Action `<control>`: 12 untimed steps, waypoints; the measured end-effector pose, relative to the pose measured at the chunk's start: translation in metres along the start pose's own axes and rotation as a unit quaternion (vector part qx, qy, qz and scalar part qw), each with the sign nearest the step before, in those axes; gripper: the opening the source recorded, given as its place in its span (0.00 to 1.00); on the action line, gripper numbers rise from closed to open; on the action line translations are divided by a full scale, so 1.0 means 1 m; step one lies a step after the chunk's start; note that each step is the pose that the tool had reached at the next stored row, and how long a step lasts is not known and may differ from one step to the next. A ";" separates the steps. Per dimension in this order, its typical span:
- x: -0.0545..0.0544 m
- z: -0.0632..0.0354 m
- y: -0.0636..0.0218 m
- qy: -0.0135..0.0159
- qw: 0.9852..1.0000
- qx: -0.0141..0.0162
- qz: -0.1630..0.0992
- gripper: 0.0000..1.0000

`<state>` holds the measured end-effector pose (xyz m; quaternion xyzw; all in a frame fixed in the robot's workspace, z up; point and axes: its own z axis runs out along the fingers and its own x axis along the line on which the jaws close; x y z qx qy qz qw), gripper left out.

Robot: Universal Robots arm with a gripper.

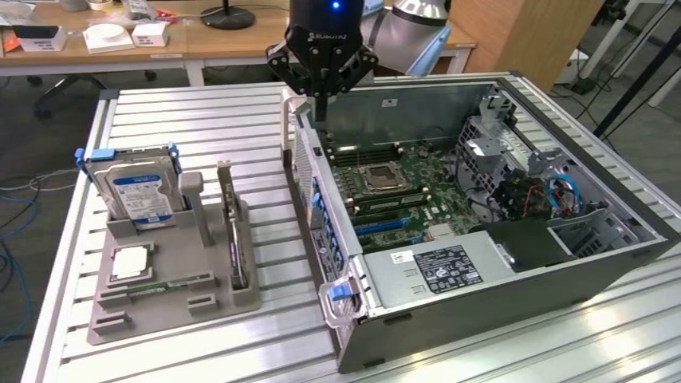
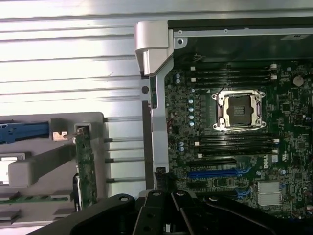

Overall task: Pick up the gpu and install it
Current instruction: 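Reach for the gpu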

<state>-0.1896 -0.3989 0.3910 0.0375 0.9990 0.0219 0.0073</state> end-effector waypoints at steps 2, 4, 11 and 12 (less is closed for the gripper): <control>0.002 0.0000 -0.0002 0.000 1.000 0.000 0.000 0.11; 0.005 0.0001 -0.0004 0.000 1.000 0.000 0.000 0.11; 0.012 0.0001 -0.0009 0.000 1.000 0.000 0.000 0.11; 0.013 0.0002 -0.0010 0.000 1.000 0.000 0.000 0.11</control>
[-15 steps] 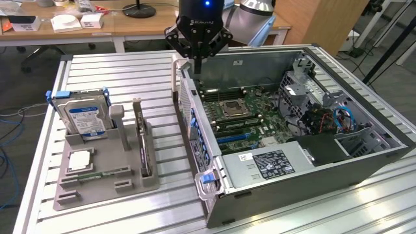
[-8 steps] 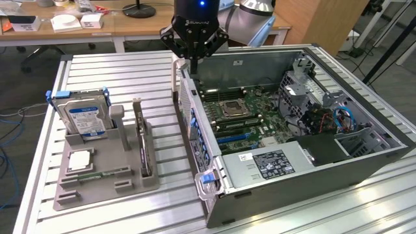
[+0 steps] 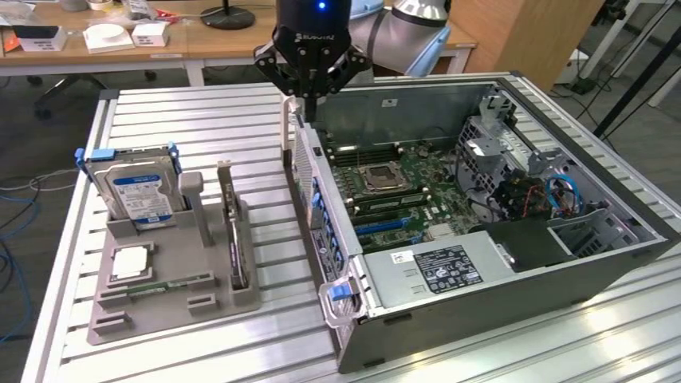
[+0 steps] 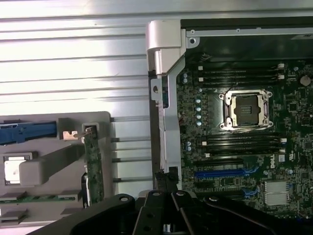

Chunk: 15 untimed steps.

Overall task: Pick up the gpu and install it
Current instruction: 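Reach for the gpu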

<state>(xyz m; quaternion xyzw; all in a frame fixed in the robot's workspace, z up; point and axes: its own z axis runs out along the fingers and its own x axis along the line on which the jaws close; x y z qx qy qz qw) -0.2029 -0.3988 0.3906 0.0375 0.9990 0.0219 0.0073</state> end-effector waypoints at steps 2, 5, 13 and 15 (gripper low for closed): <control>0.002 0.0000 -0.0001 0.000 1.000 0.000 0.000 0.11; 0.004 0.0000 -0.0003 0.000 1.000 0.000 0.000 0.11; 0.012 0.0001 -0.0009 0.000 1.000 0.000 0.000 0.11; 0.013 0.0001 -0.0010 0.000 1.000 0.000 0.000 0.11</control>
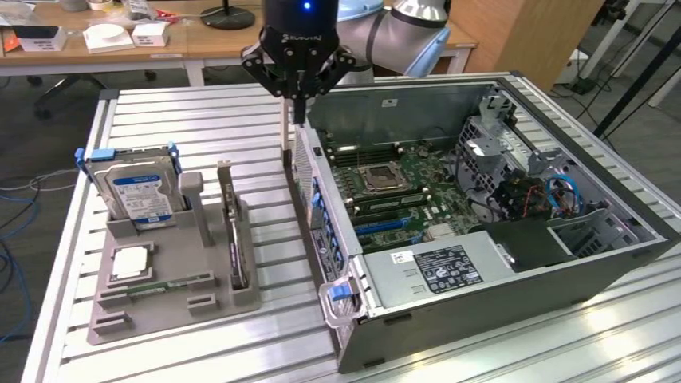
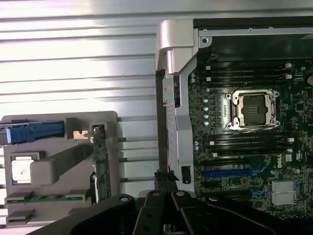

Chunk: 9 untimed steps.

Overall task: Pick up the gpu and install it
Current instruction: 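Reach for the gpu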

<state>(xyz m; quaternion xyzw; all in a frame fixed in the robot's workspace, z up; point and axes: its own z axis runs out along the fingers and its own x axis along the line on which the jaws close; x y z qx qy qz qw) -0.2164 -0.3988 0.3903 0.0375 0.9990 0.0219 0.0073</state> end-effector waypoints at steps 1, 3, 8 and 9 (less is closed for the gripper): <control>0.001 0.0000 -0.0001 0.000 1.000 0.000 0.000 0.11; 0.003 0.0000 -0.0002 0.000 1.000 0.000 0.000 0.11; 0.007 0.0000 -0.0005 0.000 1.000 0.000 0.000 0.11; 0.008 0.0001 -0.0006 0.000 1.000 0.000 0.000 0.11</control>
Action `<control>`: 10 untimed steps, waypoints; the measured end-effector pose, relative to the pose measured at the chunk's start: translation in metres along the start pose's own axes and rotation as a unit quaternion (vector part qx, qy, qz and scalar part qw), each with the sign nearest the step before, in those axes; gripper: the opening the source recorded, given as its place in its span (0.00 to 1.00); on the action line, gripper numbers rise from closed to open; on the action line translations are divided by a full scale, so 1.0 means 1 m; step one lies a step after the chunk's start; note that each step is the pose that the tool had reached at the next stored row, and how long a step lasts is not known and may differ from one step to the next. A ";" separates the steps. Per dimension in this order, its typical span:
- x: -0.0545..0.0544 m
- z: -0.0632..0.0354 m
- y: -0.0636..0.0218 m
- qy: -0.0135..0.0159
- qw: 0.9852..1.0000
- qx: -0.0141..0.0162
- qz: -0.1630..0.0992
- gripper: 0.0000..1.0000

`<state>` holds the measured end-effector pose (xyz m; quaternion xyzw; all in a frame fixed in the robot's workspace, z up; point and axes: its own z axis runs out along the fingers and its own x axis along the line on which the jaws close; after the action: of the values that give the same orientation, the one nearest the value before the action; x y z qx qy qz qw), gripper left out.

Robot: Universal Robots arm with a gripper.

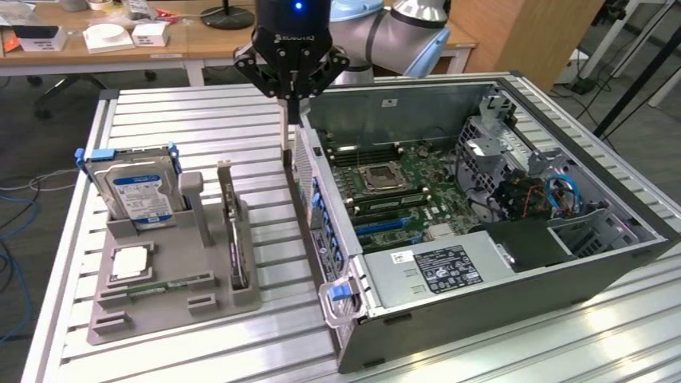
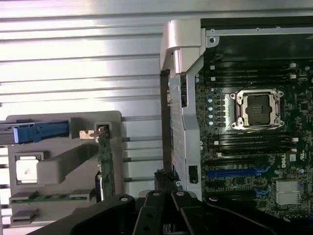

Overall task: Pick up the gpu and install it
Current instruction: 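Reach for the gpu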

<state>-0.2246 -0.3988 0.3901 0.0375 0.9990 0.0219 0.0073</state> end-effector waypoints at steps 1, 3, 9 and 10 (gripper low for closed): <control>0.001 0.0000 -0.0001 0.000 1.000 0.000 0.000 0.11; 0.003 0.0000 -0.0003 0.000 1.000 0.000 0.000 0.11; 0.010 0.0000 -0.0008 0.000 1.000 0.000 0.000 0.11; 0.012 0.0000 -0.0009 0.000 1.000 0.000 0.000 0.11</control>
<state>-0.2361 -0.3989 0.3899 0.0375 0.9990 0.0219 0.0073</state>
